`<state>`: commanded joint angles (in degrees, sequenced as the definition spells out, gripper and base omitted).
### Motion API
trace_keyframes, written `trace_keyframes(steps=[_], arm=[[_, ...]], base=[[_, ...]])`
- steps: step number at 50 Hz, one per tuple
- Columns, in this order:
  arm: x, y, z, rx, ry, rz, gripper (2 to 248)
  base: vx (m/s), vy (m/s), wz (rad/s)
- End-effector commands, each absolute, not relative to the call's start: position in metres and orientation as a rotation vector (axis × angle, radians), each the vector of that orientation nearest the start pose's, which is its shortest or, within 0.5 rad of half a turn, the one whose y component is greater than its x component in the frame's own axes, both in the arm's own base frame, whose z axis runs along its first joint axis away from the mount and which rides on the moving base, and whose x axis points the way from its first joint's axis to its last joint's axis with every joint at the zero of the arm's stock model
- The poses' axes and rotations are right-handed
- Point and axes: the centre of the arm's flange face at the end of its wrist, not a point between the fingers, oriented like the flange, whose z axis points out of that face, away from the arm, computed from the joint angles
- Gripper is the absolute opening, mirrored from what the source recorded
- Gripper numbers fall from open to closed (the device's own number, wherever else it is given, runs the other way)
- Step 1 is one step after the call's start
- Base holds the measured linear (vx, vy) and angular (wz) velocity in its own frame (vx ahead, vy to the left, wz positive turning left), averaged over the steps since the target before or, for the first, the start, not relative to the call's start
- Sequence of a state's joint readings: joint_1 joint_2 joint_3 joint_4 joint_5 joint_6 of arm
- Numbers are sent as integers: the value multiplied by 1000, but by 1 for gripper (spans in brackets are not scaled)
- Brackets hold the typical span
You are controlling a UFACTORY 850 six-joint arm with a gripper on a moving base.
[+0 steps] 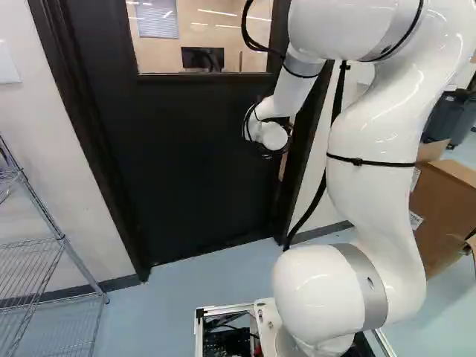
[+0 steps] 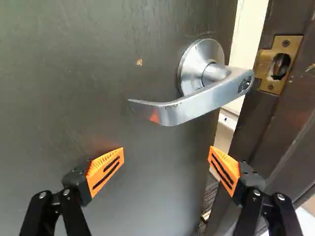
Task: Open the door and move inside
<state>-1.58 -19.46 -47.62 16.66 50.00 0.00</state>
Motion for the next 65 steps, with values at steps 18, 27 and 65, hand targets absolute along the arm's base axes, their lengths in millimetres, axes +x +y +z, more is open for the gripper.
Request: trace_keyframes(steps=[18,27,65], arm=[[575,-23,404,-2442,466,-2011,247],[588,-17,403,-2430,474,-2015,247],[647,15,394,-2371,418,-2038,247]], base=[[0,0,0],[0,0,0],[0,0,0]])
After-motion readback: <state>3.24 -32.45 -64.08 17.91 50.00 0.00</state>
